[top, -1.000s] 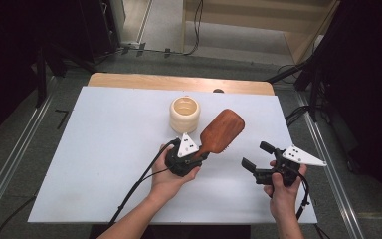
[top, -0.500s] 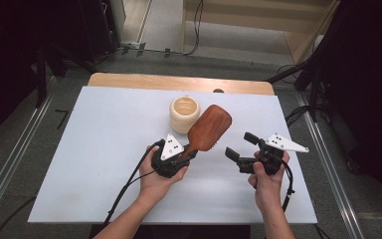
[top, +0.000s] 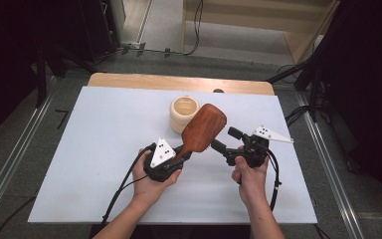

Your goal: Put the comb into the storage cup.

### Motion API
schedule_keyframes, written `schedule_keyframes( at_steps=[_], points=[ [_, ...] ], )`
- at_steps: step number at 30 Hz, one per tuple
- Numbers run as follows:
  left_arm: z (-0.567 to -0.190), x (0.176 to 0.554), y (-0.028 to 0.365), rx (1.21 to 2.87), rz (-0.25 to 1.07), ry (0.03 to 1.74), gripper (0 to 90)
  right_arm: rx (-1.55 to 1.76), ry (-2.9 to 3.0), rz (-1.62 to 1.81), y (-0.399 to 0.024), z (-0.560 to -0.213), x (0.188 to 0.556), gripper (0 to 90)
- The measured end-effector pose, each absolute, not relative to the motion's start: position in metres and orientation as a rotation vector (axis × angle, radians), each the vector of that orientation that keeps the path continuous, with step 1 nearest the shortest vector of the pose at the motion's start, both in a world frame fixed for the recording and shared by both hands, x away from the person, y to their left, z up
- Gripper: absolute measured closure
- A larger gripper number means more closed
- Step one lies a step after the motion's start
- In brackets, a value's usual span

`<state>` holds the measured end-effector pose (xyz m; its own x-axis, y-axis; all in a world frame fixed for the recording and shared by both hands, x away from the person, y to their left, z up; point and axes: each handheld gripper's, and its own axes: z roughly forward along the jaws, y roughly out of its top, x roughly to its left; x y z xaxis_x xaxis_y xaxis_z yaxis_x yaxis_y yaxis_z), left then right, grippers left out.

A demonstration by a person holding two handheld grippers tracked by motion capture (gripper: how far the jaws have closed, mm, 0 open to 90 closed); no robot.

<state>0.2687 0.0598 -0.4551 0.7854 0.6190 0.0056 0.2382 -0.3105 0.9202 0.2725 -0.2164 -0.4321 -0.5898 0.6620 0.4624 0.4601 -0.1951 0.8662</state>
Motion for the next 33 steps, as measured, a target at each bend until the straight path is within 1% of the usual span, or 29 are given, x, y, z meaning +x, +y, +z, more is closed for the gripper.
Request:
schedule_keyframes(
  at_steps=[20, 21, 23, 26, 28, 32, 33],
  points=[
    [-0.459, 0.257, 0.056, 1.84, 0.461, 0.625, 72.0, 1.478, 1.901, 1.986, -0.187, -0.435, 0.288, 0.1],
    [-0.459, 0.257, 0.055, 1.84, 0.465, 0.625, 72.0, 1.511, 1.9, 1.973, -0.184, -0.434, 0.29, 4.3],
    [-0.459, 0.257, 0.055, 1.836, 0.468, 0.624, 72.0, 1.512, 1.902, 1.976, -0.184, -0.434, 0.291, 4.4],
    [-0.459, 0.257, 0.055, 1.833, 0.472, 0.623, 72.0, 1.538, 1.909, 1.992, -0.182, -0.435, 0.293, 7.2],
    [-0.459, 0.257, 0.054, 1.828, 0.475, 0.622, 72.0, 1.559, 1.906, 2.0, -0.182, -0.436, 0.295, 10.9],
    [-0.46, 0.257, 0.054, 1.822, 0.479, 0.62, 72.0, 1.573, 1.91, 2.015, -0.18, -0.437, 0.295, 12.9],
    [-0.46, 0.257, 0.053, 1.822, 0.48, 0.619, 72.0, 1.576, 1.91, 2.028, -0.18, -0.437, 0.295, 14.6]
  ],
)
